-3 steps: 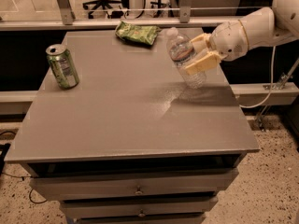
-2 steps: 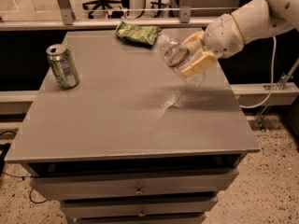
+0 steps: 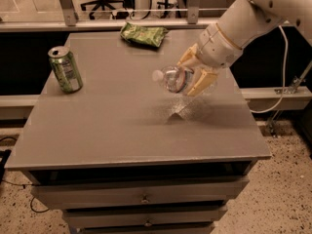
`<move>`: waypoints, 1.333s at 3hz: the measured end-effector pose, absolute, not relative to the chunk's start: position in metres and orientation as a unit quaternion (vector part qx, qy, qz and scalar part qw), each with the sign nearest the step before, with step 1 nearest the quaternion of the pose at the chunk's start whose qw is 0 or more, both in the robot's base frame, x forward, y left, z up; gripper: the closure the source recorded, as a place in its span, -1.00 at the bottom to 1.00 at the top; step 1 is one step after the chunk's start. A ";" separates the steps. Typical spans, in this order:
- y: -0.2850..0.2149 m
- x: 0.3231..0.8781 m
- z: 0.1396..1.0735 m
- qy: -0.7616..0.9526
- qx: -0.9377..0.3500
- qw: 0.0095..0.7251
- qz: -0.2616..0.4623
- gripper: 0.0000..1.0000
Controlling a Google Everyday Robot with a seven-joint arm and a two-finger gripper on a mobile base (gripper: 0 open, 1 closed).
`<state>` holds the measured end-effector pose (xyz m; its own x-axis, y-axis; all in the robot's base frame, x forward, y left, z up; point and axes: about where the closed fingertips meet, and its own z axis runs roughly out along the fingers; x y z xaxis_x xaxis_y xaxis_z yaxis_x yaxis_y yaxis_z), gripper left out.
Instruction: Knock water bottle over
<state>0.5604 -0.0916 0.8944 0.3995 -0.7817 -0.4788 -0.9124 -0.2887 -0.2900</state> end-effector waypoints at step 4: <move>-0.089 0.549 0.849 0.541 -0.829 0.127 0.060 -0.72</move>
Offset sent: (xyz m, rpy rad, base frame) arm -0.0124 0.0014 -0.0483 -0.3472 0.0484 0.0272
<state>0.5486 -0.0888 0.8491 0.4072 -0.8818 -0.2378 -0.9125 -0.3821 -0.1459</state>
